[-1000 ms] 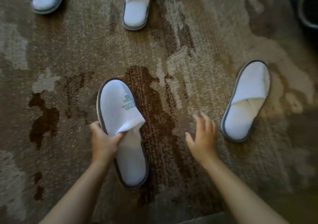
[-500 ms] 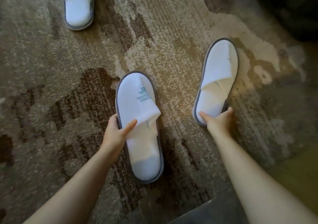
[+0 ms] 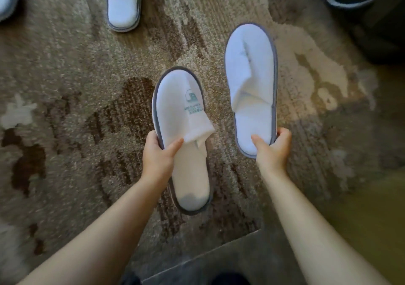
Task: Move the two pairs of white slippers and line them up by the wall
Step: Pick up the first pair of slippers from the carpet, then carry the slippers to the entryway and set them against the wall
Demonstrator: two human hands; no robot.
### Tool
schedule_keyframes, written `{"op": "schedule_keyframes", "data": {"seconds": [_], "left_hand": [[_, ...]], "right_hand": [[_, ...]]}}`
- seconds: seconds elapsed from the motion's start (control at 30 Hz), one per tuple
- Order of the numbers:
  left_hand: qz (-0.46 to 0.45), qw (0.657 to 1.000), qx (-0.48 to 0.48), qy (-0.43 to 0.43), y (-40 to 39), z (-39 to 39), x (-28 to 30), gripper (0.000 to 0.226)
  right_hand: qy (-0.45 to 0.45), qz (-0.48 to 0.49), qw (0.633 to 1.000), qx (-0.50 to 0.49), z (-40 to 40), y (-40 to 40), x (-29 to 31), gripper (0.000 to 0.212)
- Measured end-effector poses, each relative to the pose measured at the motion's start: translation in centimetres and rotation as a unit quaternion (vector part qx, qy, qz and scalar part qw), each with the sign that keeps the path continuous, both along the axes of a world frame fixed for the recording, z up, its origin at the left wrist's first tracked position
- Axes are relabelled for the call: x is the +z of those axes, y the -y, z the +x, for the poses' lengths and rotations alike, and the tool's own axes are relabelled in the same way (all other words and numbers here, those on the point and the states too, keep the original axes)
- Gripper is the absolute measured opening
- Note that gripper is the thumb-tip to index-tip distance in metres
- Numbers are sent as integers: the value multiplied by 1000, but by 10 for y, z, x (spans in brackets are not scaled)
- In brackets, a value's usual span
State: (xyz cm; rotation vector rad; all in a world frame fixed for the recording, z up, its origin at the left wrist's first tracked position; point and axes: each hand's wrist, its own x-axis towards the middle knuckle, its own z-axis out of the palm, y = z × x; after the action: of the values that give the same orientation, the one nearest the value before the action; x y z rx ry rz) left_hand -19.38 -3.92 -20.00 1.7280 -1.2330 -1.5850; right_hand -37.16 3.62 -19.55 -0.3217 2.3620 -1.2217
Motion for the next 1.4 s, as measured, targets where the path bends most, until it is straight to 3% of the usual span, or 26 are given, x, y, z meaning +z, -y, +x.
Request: {"op": "schedule_keyframes", "data": {"seconds": [0.17,0.33,0.6,0.77,0.93,1.17,1.4], "left_hand": [[-32,999,11,18,5,25,126,27],[-32,998,6,52,8,58,291,26],[-67,998,-13,-6,10,77,553,20],[-102,991,-39,-72,15,81,654,21],[-117,973,-160,-118,7,62,708,19],[-160,879,-419,-162,-64,27,755,24],[-142,722,-646,-202,-225,17,801,19]], "right_hand": [[2,-22,997,79,39,-16,123,35],[28,-34,993,112,70,-17,283,31],[15,-85,990,108,96,-4,539,32],[-13,-143,987,69,99,-27,643,31],[-76,-149,985,-33,112,-79,709,33],[-187,-116,935,-279,173,-203,763,31],[-234,-65,822,-515,286,-351,800,33]]}}
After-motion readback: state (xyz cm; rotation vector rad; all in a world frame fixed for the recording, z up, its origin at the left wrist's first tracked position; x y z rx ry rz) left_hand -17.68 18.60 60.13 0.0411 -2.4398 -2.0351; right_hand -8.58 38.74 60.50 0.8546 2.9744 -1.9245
